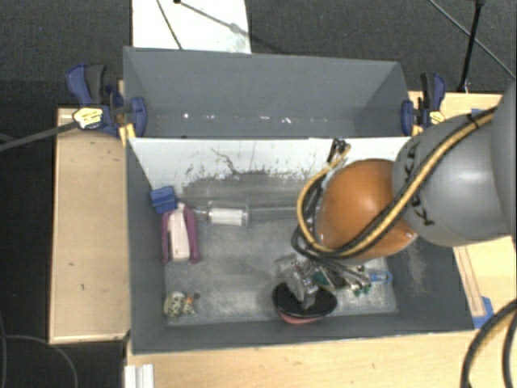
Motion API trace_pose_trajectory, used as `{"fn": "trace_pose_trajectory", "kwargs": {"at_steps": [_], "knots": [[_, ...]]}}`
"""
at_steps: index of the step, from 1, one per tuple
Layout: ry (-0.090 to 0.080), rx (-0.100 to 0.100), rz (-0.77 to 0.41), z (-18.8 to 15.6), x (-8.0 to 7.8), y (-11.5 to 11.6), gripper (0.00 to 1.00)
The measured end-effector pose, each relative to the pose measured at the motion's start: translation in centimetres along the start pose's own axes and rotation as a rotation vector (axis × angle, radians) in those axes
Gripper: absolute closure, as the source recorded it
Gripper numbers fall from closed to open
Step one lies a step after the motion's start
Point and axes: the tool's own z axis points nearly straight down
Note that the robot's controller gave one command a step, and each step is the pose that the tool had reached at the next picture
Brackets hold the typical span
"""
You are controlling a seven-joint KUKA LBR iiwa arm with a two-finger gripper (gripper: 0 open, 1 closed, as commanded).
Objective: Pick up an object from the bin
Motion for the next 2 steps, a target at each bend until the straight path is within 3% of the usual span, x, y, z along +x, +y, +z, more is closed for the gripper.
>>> {"fn": "trace_pose_trajectory", "kwargs": {"at_steps": [1,2], "knots": [[0.005,0.001,0.002,0.1,0.2,-0.1,0.00],[0.018,-0.012,-0.688,1.7,-0.1,1.2,0.00]]}}
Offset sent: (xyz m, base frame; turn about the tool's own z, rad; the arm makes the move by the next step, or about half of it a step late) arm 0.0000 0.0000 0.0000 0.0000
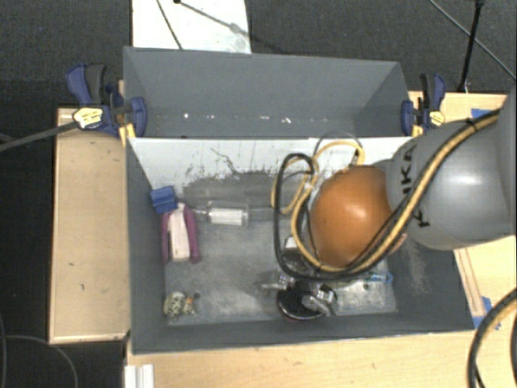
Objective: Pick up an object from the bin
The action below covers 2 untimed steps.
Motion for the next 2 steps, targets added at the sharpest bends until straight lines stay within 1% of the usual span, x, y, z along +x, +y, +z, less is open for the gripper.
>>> {"fn": "trace_pose_trajectory", "kwargs": {"at_steps": [1,2], "knots": [[0.002,-0.002,-0.397,-0.11,-1.78,-1.46,0.00],[-0.001,0.003,-0.388,-0.22,-1.85,-1.64,1.00]]}}
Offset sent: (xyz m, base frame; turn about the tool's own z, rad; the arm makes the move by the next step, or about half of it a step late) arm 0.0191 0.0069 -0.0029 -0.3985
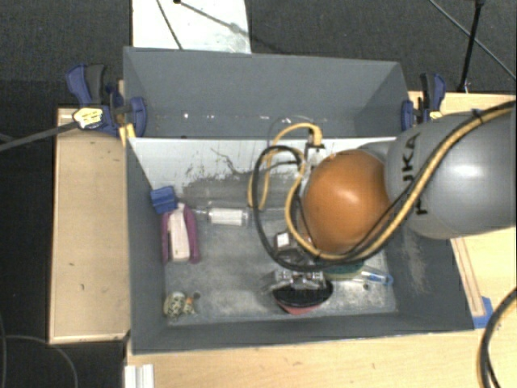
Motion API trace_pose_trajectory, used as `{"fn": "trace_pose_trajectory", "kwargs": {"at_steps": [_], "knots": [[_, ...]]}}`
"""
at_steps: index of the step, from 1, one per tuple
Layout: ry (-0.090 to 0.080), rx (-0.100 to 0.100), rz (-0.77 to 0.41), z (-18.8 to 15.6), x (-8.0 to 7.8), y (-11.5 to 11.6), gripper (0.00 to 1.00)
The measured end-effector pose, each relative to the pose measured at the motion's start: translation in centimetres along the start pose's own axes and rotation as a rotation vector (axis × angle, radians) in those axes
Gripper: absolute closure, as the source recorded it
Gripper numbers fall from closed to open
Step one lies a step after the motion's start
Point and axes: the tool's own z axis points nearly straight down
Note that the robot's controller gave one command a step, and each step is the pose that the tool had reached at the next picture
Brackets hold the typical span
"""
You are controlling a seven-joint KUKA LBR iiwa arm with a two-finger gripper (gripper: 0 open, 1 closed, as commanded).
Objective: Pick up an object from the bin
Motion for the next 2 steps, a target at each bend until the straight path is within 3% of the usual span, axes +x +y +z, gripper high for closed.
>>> {"fn": "trace_pose_trajectory", "kwargs": {"at_steps": [1,2], "knots": [[0.000,-0.002,0.023,-12.3,-3.6,1.7,1.00],[0.003,0.001,0.041,-22.2,-0.3,-0.9,1.00]]}}
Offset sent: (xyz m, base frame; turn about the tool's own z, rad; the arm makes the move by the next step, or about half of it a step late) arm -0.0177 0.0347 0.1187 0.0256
